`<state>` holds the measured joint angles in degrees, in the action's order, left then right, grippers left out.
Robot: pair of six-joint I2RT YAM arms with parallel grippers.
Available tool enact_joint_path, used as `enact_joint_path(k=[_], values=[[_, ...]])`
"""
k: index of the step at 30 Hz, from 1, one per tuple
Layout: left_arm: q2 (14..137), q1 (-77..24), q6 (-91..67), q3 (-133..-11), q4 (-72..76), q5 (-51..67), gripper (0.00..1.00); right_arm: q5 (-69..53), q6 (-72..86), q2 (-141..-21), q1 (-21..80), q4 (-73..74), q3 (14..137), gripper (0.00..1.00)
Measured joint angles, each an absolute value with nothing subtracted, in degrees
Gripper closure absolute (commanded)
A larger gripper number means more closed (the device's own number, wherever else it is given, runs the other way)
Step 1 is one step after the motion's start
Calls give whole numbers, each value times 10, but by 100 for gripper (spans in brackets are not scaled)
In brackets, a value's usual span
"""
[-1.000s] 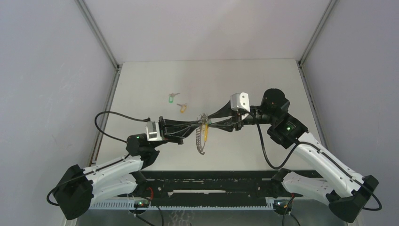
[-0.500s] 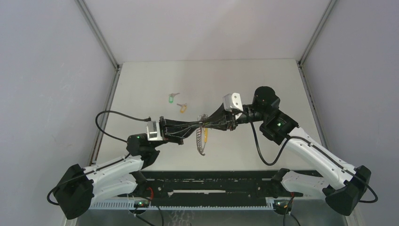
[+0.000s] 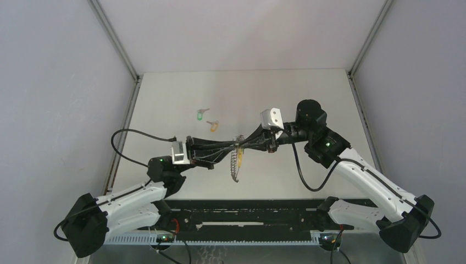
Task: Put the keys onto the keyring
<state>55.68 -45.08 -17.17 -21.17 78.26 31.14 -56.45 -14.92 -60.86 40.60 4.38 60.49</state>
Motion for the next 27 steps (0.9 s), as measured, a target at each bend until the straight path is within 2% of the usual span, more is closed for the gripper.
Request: enact_joint_path(k=[3,8,18,27], values=[[532,-451,-157,-212,738,306,66,-545,-179,-609,396,128,631,100],[477,-451,-113,-218,635,302,59,-493,-248,-632,395,302,743,100],[468,-451,-54,-273,485,307,57,-273,-346,-735,497,592,926,100],[507,-451,-49,-284,443,340,59,-151,-372,-817,547,720,1026,100]])
